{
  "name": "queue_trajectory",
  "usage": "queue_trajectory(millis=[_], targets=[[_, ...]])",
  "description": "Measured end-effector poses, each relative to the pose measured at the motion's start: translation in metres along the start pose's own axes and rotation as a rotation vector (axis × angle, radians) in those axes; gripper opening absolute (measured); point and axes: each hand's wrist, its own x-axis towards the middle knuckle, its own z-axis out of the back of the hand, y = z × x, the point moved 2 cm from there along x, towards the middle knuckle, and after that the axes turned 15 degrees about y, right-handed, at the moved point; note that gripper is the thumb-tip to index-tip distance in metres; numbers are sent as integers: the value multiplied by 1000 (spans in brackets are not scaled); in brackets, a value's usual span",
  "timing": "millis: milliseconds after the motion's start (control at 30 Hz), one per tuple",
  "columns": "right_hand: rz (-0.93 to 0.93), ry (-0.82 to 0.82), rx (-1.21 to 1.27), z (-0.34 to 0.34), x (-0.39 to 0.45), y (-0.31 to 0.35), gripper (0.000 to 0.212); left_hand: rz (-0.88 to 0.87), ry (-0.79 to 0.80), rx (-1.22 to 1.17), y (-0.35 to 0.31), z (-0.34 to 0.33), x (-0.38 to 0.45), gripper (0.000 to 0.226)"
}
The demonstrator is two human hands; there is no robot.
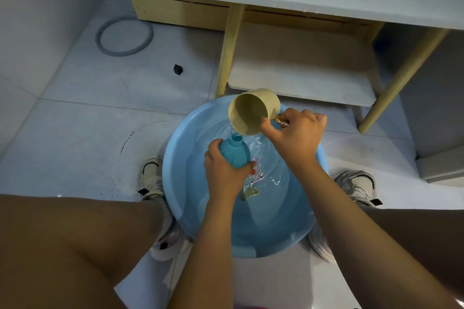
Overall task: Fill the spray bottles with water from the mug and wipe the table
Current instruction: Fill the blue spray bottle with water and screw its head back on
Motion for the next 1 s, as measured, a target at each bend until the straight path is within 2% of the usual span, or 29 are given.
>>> queue_trajectory(millis=[1000], targets=[[132,-127,-20,8,3,5,44,5,-27,-17,-3,2,-1,89]])
